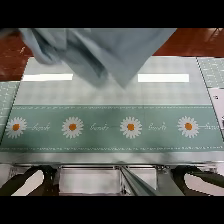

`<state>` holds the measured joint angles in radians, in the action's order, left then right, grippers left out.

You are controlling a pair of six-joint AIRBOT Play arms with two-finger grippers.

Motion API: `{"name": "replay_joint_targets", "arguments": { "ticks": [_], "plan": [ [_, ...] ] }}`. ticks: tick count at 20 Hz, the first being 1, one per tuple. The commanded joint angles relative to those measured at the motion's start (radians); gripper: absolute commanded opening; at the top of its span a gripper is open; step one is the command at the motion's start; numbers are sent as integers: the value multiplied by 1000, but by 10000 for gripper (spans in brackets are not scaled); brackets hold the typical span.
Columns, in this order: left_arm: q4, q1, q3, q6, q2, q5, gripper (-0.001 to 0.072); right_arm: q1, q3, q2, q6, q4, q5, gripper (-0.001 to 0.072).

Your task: Fold the shirts.

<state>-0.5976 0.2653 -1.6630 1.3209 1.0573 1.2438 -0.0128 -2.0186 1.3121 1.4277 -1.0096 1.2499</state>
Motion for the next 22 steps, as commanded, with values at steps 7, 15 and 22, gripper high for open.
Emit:
{"name": "replay_joint_targets", "arguments": {
  "ticks": [7,15,22],
  "plan": [
    [-344,4,-353,38,-245,111,23,-7,-72,-474,69,-424,93,20],
    [-603,-2,71,184,-488,315,23,-7,315,-640,145,-590,242,20],
    [-319,-2,853,100,-550,186,23,-7,846,-562,148,-549,107,19]
  ]
}}
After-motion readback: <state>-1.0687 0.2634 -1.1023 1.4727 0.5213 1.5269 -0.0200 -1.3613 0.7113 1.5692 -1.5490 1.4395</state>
